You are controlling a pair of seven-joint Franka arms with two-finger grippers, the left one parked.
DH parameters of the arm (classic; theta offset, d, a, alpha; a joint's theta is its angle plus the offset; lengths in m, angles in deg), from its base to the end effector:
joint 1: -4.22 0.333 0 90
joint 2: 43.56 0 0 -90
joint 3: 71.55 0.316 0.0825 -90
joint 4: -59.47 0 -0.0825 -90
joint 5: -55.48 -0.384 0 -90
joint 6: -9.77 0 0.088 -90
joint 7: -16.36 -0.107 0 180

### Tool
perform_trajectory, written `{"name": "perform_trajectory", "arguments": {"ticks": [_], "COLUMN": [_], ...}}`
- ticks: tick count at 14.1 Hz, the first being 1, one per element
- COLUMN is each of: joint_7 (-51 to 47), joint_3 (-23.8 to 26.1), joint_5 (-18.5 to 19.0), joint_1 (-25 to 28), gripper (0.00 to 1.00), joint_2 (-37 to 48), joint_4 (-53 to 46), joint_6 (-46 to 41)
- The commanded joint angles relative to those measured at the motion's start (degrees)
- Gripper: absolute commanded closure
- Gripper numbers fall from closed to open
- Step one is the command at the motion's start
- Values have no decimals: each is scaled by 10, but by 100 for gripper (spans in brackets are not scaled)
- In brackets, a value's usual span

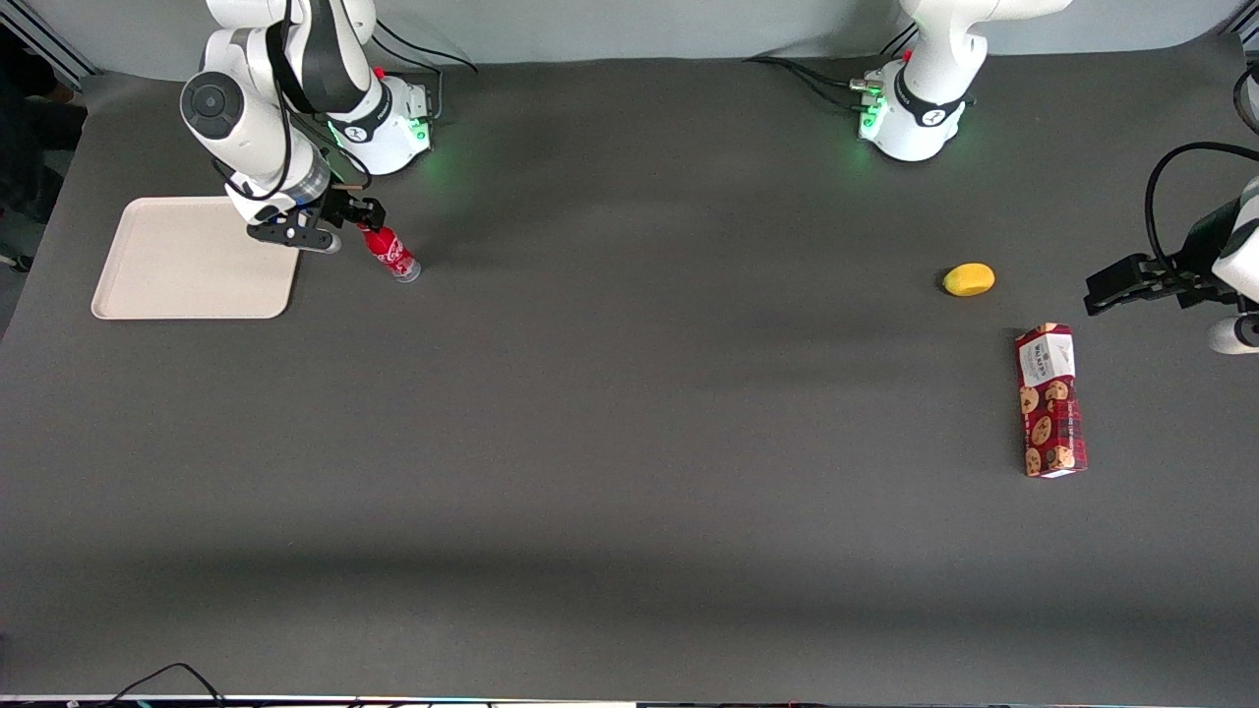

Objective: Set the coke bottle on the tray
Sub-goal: 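Close the right gripper on the bottle cap and lift it, then carry the bottle over the white tray with the right gripper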

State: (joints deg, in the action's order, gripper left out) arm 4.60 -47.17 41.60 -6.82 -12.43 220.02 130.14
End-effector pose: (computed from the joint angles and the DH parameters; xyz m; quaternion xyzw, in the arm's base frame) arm 0.3204 0.0691 0.3319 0.9913 -0.0951 -0.0868 0.0259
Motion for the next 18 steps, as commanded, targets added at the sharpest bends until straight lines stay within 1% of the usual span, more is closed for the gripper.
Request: {"name": "perform_trajectory", "arguments": {"ticks": [1,2,5,6,7,9,11,12,15,18], "joint_7": [1,1,2,2,2,3,4,3,3,14], "joint_3": [1,2,3,7,13,15,13,11,-1,-50], "joint_5": [-29,-32,-33,-33,-33,-32,-22,-16,21,75], "joint_1": [8,11,16,16,16,16,16,15,8,8], "gripper": [62,68,75,83,86,91,95,96,97,100], "joint_2": [29,29,28,27,21,20,17,17,7,-50], "joint_4": [26,25,17,5,-13,-46,-96,-129,-248,-414], "joint_6": [6,6,5,-2,-18,-42,-83,-107,-191,-316]}}
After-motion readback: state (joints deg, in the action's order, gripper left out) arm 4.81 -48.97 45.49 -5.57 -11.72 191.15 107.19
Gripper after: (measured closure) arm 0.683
